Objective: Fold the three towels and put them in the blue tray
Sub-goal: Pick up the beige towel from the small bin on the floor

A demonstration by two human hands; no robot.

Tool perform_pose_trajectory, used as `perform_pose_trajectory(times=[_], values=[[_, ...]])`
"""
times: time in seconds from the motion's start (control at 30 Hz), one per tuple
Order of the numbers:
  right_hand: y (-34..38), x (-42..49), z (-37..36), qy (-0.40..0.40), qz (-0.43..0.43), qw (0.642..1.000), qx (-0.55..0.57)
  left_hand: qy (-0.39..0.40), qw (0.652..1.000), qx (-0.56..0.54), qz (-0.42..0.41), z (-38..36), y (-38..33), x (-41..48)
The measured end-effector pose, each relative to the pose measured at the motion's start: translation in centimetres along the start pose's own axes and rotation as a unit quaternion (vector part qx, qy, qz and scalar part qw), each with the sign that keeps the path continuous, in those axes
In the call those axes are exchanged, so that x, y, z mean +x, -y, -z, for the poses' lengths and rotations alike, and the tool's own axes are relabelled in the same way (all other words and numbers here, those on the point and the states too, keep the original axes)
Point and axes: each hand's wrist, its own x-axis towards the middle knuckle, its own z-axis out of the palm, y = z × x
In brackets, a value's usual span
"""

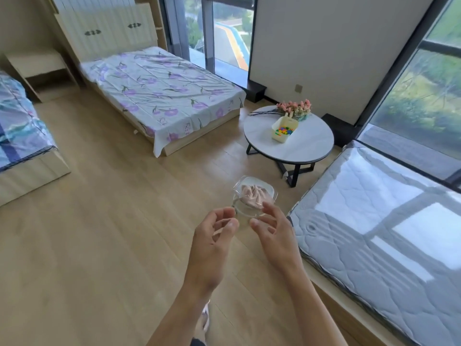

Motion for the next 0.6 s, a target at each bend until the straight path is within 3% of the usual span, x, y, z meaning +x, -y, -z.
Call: perform_pose_trajectory(times=[0.33, 0.6], values=[[-0.9, 20.2, -4.1, -0.039, -0.075, 0.996, -0.012, 0.074, 0.996, 0.029, 0.043, -0.7, 0.1, 24.4], [-1.9, 33.2, -4.0, -0.098, -0.133, 0.986, 0.026, 0.155, 0.986, 0.061, 0.026, -5.6, -1.7, 40.1]])
